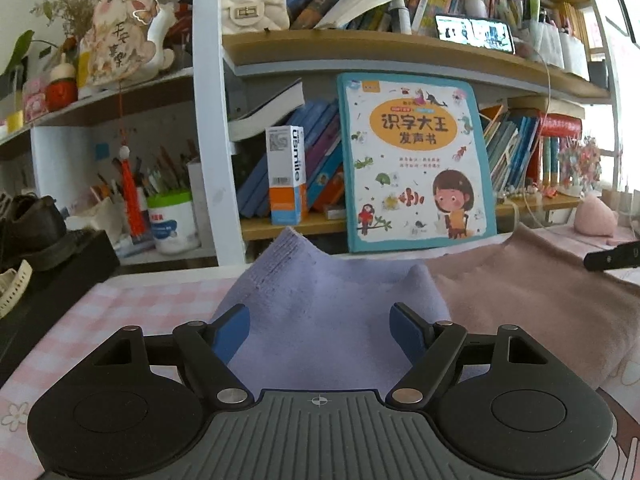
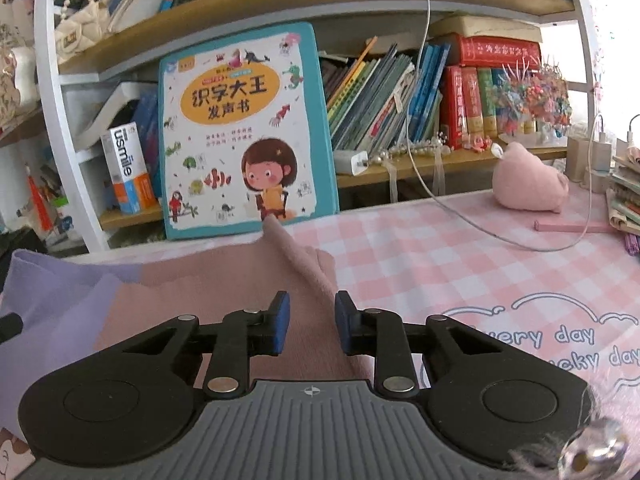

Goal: Fold clothes

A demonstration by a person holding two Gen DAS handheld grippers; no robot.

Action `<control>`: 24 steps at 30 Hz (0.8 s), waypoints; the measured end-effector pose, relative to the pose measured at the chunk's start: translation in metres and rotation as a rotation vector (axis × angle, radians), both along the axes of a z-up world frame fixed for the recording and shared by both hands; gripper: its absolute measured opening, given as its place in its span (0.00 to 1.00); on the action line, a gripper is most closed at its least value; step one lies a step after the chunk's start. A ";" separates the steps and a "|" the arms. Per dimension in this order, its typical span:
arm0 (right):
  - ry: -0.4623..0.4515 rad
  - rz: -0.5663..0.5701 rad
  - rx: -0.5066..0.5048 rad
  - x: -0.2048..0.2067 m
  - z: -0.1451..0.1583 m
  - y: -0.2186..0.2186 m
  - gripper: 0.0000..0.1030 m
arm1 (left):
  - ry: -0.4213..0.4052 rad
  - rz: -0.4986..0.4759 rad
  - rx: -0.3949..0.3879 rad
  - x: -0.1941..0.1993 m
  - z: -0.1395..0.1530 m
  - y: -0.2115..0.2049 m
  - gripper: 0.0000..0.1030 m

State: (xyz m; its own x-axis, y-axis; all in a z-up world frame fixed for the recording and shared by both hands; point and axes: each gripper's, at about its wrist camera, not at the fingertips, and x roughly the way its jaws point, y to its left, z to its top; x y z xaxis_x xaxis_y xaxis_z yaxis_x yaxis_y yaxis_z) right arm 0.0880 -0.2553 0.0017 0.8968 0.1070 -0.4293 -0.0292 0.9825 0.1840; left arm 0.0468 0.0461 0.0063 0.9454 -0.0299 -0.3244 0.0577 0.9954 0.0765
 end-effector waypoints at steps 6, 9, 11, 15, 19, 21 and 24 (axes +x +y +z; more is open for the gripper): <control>0.016 -0.007 0.007 0.001 -0.003 -0.002 0.22 | 0.018 0.053 -0.015 -0.001 0.000 0.014 0.77; 0.011 -0.013 0.007 0.001 -0.003 -0.003 0.23 | 0.022 0.049 -0.091 0.002 0.002 0.027 0.77; -0.011 -0.010 0.012 -0.002 -0.001 -0.004 0.23 | 0.019 0.031 -0.134 0.005 0.006 0.032 0.76; -0.036 -0.003 0.003 -0.004 0.001 -0.003 0.20 | 0.017 -0.004 -0.169 0.012 0.010 0.034 0.49; 0.008 -0.017 -0.006 0.002 -0.003 -0.005 0.17 | 0.101 0.043 -0.165 0.031 0.002 0.038 0.44; 0.037 -0.035 -0.016 0.005 -0.006 -0.007 0.17 | 0.149 0.102 -0.183 0.038 -0.005 0.047 0.44; 0.061 -0.061 0.016 0.007 -0.010 -0.017 0.17 | 0.167 0.217 -0.212 0.037 -0.009 0.066 0.44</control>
